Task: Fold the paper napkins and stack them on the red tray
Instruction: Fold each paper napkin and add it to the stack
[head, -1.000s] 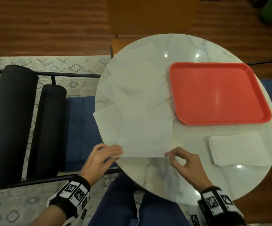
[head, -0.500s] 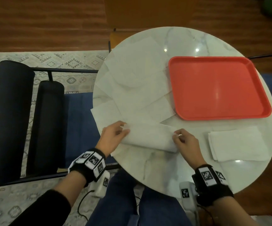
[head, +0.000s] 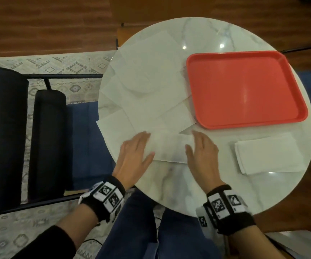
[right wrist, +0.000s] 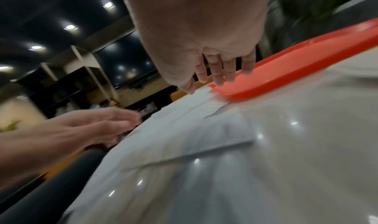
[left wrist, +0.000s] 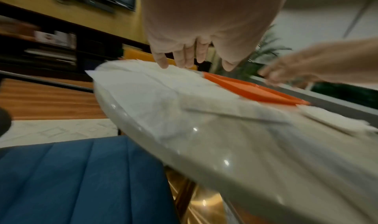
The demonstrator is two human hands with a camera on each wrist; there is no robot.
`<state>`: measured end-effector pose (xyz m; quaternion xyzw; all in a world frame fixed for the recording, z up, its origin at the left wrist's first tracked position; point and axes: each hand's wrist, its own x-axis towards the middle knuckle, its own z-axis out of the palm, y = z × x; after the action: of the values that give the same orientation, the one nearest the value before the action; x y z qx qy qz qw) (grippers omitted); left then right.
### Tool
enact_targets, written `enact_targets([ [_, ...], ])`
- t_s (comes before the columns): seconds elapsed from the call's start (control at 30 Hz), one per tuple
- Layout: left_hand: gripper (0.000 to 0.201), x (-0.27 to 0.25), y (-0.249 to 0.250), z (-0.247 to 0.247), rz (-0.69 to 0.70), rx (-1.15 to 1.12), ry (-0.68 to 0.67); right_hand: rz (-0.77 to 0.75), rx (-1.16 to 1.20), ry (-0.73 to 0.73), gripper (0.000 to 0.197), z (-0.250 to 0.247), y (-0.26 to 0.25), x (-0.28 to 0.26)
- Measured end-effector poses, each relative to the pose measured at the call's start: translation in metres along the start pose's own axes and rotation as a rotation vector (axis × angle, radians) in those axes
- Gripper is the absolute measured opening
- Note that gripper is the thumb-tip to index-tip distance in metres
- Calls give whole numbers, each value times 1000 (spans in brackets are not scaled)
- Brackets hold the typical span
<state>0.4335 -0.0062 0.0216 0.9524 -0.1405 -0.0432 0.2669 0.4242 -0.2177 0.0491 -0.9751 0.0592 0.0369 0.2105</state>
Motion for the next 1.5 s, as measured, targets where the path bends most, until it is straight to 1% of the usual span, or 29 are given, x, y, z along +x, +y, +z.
enact_targets([
  [0.07, 65, -15, 5, 20, 111, 200, -194, -145, -46, -258, 59, 16, -16, -14],
  [0.1, 66, -18, 4, 30, 141, 264, -256, -209, -86, -385, 60, 27, -19, -20],
  [0.13, 66, -20, 3, 36, 155, 300, -287, -252, -118, -470, 61, 38, -20, -25],
  [0.2, 69, -21, -3, 42, 159, 335, -322, -283, -152, -530, 62, 50, -13, -32],
  [0.3, 77, -20, -9, 41, 133, 348, -354, -273, -234, -534, 63, 50, 10, -36],
  [0.37, 79, -20, -8, 40, 114, 346, -375, -237, -260, -534, 60, 42, 27, -38],
  [0.53, 77, -20, -9, 40, 104, 341, -367, -99, -258, -487, 59, 26, 72, -46],
  [0.57, 77, -21, -8, 40, 99, 340, -370, -96, -262, -451, 61, 27, 76, -47],
  [0.63, 77, -21, -8, 40, 96, 349, -375, -105, -259, -319, 61, 29, 72, -45],
  [0.67, 77, -20, -7, 40, 99, 355, -370, -118, -266, -252, 56, 29, 67, -43],
  [0.77, 76, -18, -3, 36, 112, 378, -317, -188, -295, -35, 31, 29, 55, -31],
  [0.83, 72, -14, 6, 32, 134, 385, -248, -192, -267, 38, 19, 25, 48, -26],
  [0.9, 77, -9, 16, 26, 153, 375, -213, -165, -149, 49, 9, 18, 43, -26],
  [0.93, 78, -5, 21, 23, 169, 371, -198, -137, -64, 36, 12, 11, 39, -27],
  [0.97, 73, -1, 27, 21, 188, 365, -185, -98, 34, 31, 19, 2, 35, -28],
  [1.0, 64, 3, 34, 18, 211, 346, -168, -42, 149, 30, 25, -8, 34, -29],
  [1.03, 53, 10, 41, 15, 225, 308, -174, 11, 270, 33, 27, -20, 33, -31],
  [1.1, 34, 24, 61, 5, 238, 123, -227, 88, 450, 19, 17, -46, 35, -37],
  [1.13, 30, 30, 72, 0, 229, 15, -274, 114, 526, -5, 11, -61, 36, -40],
  [1.17, 32, 35, 83, -5, 225, -80, -300, 135, 598, -43, 13, -75, 39, -44],
  [1.2, 34, 39, 95, -9, 226, -163, -301, 150, 652, -76, 20, -87, 44, -47],
  [1.23, 33, 42, 106, -11, 233, -235, -280, 151, 679, -89, 24, -98, 51, -50],
  [1.27, 29, 45, 117, -12, 233, -304, -261, 156, 671, -74, 23, -106, 61, -52],
  [1.33, 22, 50, 137, -11, 203, -380, -256, 196, 653, -11, 16, -122, 84, -53],
  [1.43, 18, 55, 152, -6, 128, -418, -284, 352, 817, 71, 12, -141, 129, -51],
  [1.5, 16, 50, 144, -1, 55, -461, -264, 489, 931, 105, 15, -152, 159, -46],
])
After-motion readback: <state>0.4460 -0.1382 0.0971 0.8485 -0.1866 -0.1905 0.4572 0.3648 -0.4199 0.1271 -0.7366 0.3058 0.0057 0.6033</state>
